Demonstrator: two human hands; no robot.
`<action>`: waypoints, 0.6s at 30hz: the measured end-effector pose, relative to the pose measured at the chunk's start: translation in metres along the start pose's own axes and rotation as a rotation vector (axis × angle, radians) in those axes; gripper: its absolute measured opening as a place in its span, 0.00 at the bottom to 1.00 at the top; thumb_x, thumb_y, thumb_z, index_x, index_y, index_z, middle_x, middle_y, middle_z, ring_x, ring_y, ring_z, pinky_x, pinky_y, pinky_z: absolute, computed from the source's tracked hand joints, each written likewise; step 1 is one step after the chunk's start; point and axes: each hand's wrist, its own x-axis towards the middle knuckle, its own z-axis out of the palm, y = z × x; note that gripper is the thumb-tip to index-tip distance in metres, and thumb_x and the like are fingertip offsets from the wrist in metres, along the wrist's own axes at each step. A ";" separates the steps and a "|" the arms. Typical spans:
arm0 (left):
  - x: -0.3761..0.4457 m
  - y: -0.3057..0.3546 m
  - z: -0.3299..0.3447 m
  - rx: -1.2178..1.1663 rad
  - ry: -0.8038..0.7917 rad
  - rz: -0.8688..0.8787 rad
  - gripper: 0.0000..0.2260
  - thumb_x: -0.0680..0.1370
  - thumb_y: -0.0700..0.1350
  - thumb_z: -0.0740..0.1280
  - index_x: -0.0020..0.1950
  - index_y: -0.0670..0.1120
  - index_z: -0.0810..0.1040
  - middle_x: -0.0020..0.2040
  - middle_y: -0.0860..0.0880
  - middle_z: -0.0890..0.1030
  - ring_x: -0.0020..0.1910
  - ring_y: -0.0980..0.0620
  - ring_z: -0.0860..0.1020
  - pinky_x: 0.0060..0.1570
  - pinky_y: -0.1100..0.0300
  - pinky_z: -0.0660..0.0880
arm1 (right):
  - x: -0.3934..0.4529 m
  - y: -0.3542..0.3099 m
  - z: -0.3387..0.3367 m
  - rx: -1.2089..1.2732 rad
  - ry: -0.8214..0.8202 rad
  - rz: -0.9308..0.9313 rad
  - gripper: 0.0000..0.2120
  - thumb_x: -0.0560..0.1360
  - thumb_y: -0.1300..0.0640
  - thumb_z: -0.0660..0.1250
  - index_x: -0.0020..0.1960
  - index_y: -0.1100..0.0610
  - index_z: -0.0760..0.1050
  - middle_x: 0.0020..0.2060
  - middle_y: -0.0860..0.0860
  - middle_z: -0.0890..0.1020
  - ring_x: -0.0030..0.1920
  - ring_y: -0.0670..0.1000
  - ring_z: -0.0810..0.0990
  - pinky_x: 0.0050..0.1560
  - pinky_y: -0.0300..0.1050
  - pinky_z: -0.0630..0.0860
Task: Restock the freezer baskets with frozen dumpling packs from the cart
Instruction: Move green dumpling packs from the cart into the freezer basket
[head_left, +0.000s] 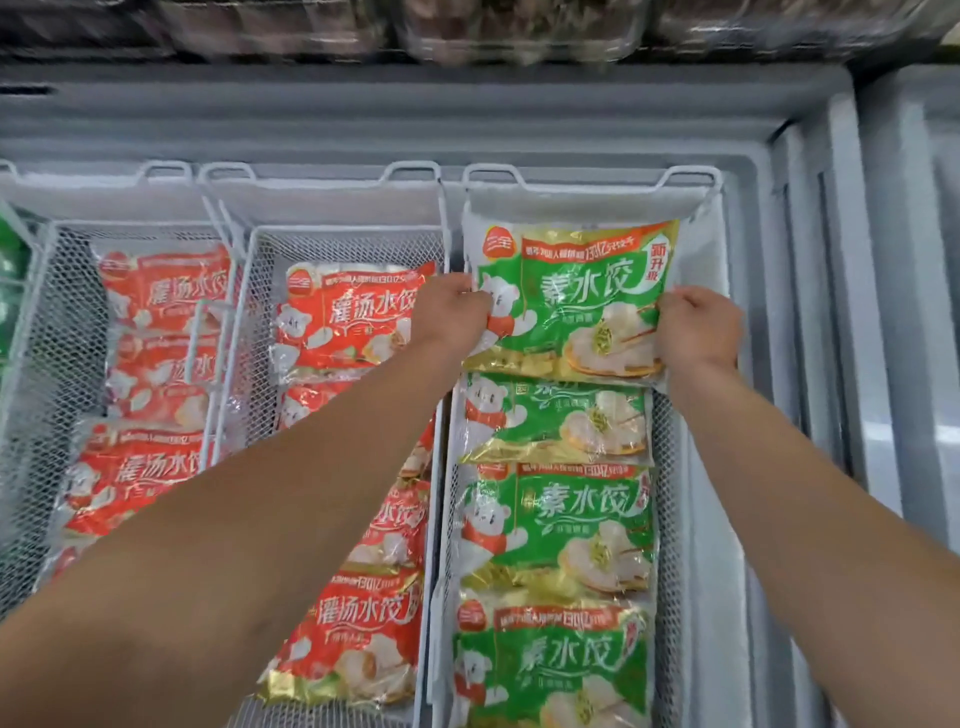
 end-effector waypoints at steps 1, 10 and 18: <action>0.010 0.002 0.005 -0.001 -0.033 -0.003 0.06 0.75 0.36 0.67 0.44 0.46 0.81 0.52 0.40 0.85 0.53 0.40 0.83 0.56 0.45 0.79 | 0.009 -0.002 0.005 -0.006 -0.004 -0.003 0.12 0.77 0.61 0.59 0.48 0.66 0.80 0.37 0.57 0.78 0.39 0.51 0.73 0.40 0.48 0.72; -0.004 -0.016 -0.001 0.158 -0.172 0.052 0.28 0.79 0.40 0.68 0.78 0.44 0.64 0.77 0.46 0.67 0.76 0.47 0.66 0.74 0.51 0.63 | -0.008 0.001 0.010 -0.099 -0.209 0.022 0.21 0.77 0.53 0.65 0.70 0.53 0.72 0.67 0.49 0.75 0.65 0.51 0.73 0.68 0.48 0.69; -0.109 -0.045 -0.054 0.284 -0.213 0.185 0.23 0.80 0.43 0.67 0.75 0.42 0.69 0.72 0.45 0.74 0.71 0.46 0.72 0.67 0.56 0.68 | -0.140 0.008 -0.025 -0.197 -0.274 -0.130 0.21 0.78 0.52 0.64 0.70 0.54 0.72 0.66 0.50 0.76 0.56 0.51 0.75 0.58 0.43 0.69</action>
